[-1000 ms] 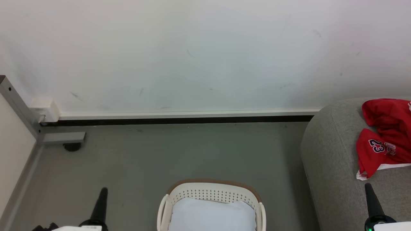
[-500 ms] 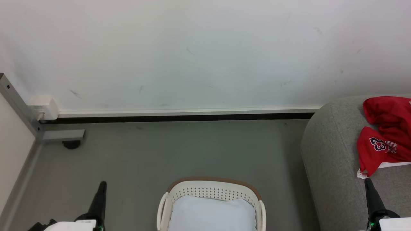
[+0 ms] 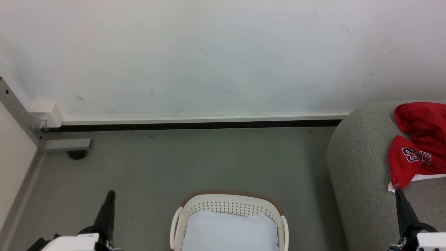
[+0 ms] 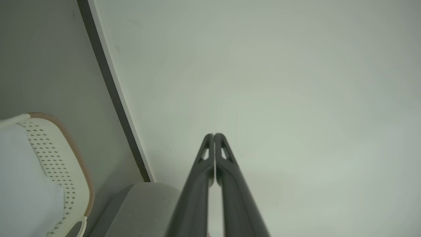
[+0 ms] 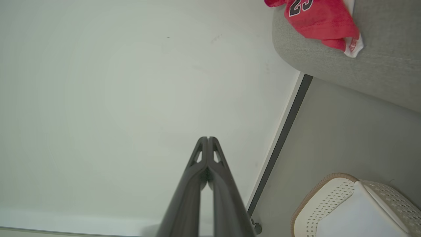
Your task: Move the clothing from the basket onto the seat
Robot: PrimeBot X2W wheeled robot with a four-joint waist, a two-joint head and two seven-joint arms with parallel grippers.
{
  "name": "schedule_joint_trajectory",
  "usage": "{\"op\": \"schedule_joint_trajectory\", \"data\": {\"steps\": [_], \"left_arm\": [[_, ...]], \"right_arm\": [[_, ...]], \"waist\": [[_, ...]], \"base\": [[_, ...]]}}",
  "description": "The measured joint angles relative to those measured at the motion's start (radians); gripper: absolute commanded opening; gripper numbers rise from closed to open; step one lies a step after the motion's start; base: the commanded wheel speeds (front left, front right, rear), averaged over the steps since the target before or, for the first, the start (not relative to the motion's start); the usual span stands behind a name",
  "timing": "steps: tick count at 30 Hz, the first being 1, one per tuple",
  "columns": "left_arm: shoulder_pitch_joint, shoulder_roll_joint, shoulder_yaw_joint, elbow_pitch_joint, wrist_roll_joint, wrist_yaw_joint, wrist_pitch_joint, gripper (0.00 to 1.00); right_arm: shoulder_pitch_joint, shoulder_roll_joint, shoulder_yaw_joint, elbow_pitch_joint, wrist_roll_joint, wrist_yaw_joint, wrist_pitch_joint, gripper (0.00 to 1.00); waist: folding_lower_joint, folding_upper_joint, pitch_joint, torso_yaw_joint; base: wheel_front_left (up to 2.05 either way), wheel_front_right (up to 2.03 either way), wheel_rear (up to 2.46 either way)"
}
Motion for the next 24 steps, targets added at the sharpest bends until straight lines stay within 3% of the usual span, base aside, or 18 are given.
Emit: {"op": "schedule_joint_trajectory", "data": {"steps": [10, 24], "left_arm": [[-0.013, 0.001, 0.005, -0.002, -0.062, -0.001, 0.016, 0.00], [-0.013, 0.001, 0.005, -0.002, -0.062, -0.001, 0.016, 0.00]], "right_arm": [[-0.009, -0.002, -0.001, -0.002, 0.067, 0.000, 0.017, 0.00], [-0.010, -0.002, -0.001, -0.003, 0.067, 0.000, 0.017, 0.00]], "waist": [[-0.0001, 0.0000, 0.008, 0.000], [-0.0001, 0.0000, 0.008, 0.000]], "base": [[0.00, 0.00, 0.00], [0.00, 0.00, 0.00]]}}
